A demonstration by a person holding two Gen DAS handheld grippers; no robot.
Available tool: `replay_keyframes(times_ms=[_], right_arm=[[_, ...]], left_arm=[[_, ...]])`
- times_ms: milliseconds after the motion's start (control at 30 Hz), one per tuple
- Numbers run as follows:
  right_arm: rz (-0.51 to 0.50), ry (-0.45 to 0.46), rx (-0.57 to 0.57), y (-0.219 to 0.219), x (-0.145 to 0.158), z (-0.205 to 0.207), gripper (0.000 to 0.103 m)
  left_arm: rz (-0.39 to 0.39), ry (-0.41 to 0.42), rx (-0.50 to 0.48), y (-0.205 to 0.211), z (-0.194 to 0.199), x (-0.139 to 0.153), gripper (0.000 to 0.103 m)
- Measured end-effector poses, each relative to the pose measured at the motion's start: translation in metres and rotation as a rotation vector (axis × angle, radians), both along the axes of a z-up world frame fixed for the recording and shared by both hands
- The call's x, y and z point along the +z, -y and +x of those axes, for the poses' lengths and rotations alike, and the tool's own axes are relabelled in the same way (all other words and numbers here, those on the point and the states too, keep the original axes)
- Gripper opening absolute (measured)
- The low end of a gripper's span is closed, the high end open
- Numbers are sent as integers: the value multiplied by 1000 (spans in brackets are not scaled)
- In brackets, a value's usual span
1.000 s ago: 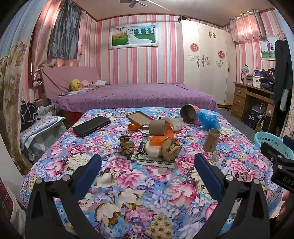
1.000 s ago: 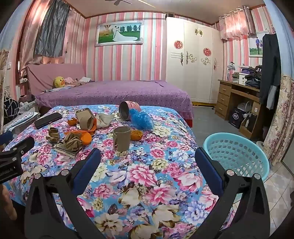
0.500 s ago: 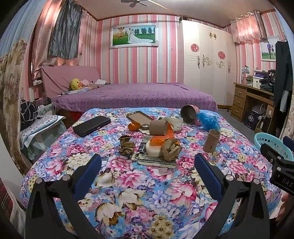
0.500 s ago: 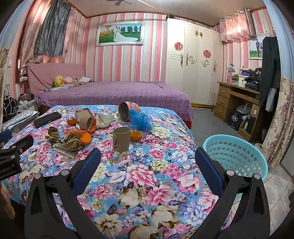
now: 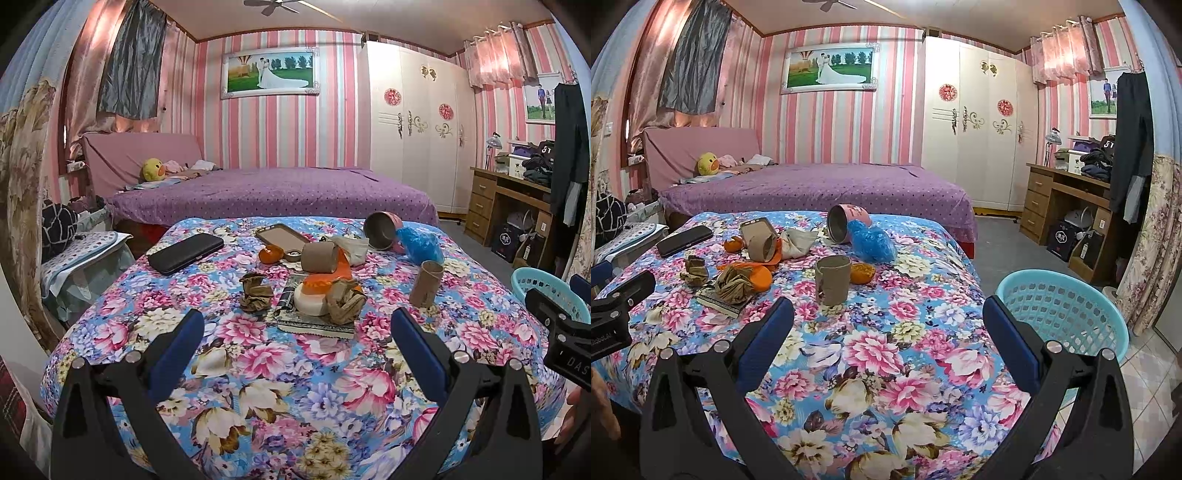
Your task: Collect trash
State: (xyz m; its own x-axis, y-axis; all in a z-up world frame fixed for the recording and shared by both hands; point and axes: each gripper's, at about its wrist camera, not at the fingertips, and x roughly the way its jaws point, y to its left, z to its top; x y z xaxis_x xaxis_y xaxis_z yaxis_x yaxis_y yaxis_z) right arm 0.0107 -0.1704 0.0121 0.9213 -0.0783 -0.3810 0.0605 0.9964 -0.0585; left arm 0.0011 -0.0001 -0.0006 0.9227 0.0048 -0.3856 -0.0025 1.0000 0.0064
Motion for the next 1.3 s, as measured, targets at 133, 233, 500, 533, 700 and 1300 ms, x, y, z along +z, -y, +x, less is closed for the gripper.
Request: replay_keyframes(times_ms=[133,233,500,533,700,1300], right_arm=[[0,0,-2,1,0,0,99],[0,0,-2,1,-1,0,99],[0,-2,-3,2,-1,0,99],[0,-1,-2,2,-1,0,99],[-1,-1,-3,2,-1,0,99],[-1,-2,-9,6,-1,1,99]], left_arm=[[0,0,0,0,0,0,99],[0,-1,0,0,0,0,99],[0,-1,-1,0,0,0,99],[0,0,-1,0,0,0,99],[-1,-1,0,0,0,0,99],[-1,0,0,-1,0,0,99]])
